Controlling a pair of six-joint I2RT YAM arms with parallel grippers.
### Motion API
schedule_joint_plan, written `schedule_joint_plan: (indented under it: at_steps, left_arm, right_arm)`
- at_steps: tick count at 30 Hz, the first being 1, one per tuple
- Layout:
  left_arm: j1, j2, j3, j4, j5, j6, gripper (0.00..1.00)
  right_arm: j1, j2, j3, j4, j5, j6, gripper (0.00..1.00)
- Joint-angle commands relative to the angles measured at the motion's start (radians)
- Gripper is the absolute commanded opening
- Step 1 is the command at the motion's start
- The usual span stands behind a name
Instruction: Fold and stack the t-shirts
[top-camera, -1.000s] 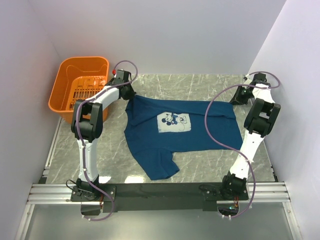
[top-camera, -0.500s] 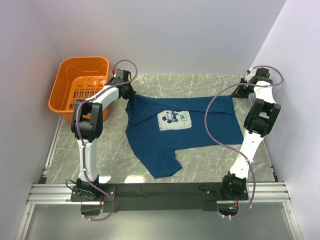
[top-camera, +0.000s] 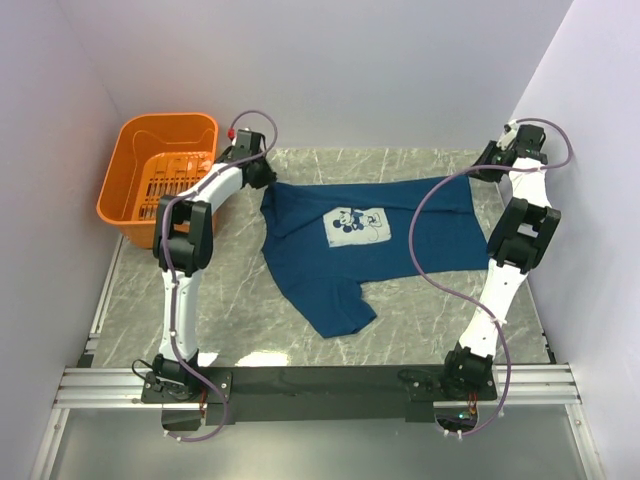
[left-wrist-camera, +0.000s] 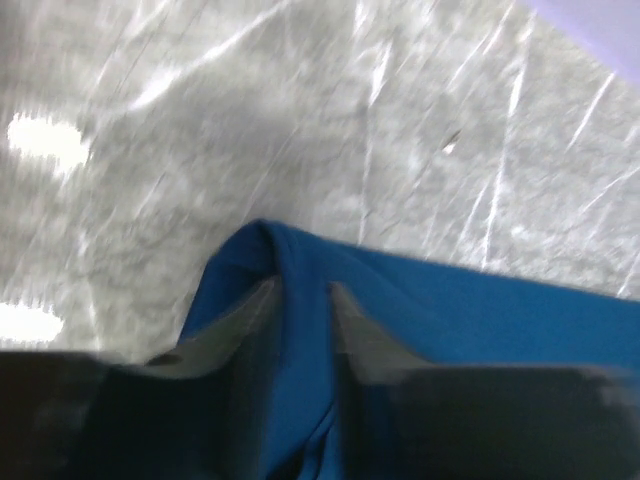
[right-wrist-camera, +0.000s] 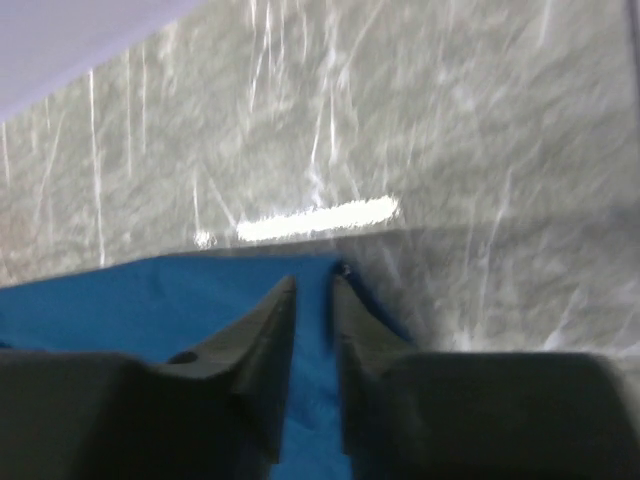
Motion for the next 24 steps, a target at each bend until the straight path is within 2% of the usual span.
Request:
schedule_joint_plan:
  at_steps: [1,2,5,9,11,12,14,15,16,18,19,21,22,24]
  left_arm:
    - [0.006,0.006,0.101,0.013,0.015,-0.016,0.38]
    - [0.003,-0.005,0.109,0.017,0.015,-0.016,0.42]
    - [-0.003,-0.06,0.1,0.056,0.015,0.004,0.51]
    - [-0.01,-0.18,-0.024,0.143,0.061,0.068,0.59]
    - [-0.019,-0.283,-0.095,0.188,0.097,0.109,0.62]
    - [-0.023,-0.327,-0.177,0.233,0.104,0.158,0.63]
    - [-0.043,-0.463,-0.269,0.273,0.093,0.211,0.67]
    - [-0.049,-0.509,-0.369,0.316,0.094,0.259,0.68]
    - [-0.055,-0.557,-0.421,0.332,0.093,0.28,0.71]
    - [-0.065,-0.69,-0.57,0.343,0.104,0.312,0.76]
    - [-0.066,-0.73,-0.616,0.341,0.107,0.309,0.83]
    - [-0.062,-0.831,-0.729,0.308,0.093,0.271,0.87]
    - [-0.06,-0.864,-0.767,0.273,0.097,0.251,0.89]
    - [-0.045,-0.948,-0.874,0.248,0.157,0.17,0.91]
  right_arm:
    - [-0.004,-0.027,0.059,0.117,0.041,0.02,0.31]
    - [-0.004,-0.037,0.06,0.123,0.048,0.017,0.38]
    - [-0.004,-0.083,0.056,0.138,0.049,-0.014,0.43]
    - [-0.006,-0.159,-0.001,0.118,-0.026,-0.098,0.48]
    - [-0.006,-0.202,-0.038,0.057,-0.138,-0.259,0.5]
    - [-0.004,-0.218,-0.05,-0.04,-0.269,-0.331,0.51]
    - [-0.001,-0.262,-0.104,-0.159,-0.382,-0.568,0.52]
    - [0.003,-0.276,-0.122,-0.285,-0.407,-0.648,0.52]
    - [0.01,-0.311,-0.177,-0.344,-0.409,-0.799,0.52]
    - [0.025,-0.36,-0.264,-0.459,-0.412,-0.952,0.52]
    - [0.028,-0.427,-0.379,-0.484,-0.41,-1.092,0.52]
    - [0.034,-0.506,-0.501,-0.55,-0.416,-1.24,0.52]
    - [0.036,-0.588,-0.615,-0.572,-0.418,-1.399,0.52]
    - [0.04,-0.671,-0.722,-0.688,-0.435,-1.584,0.55]
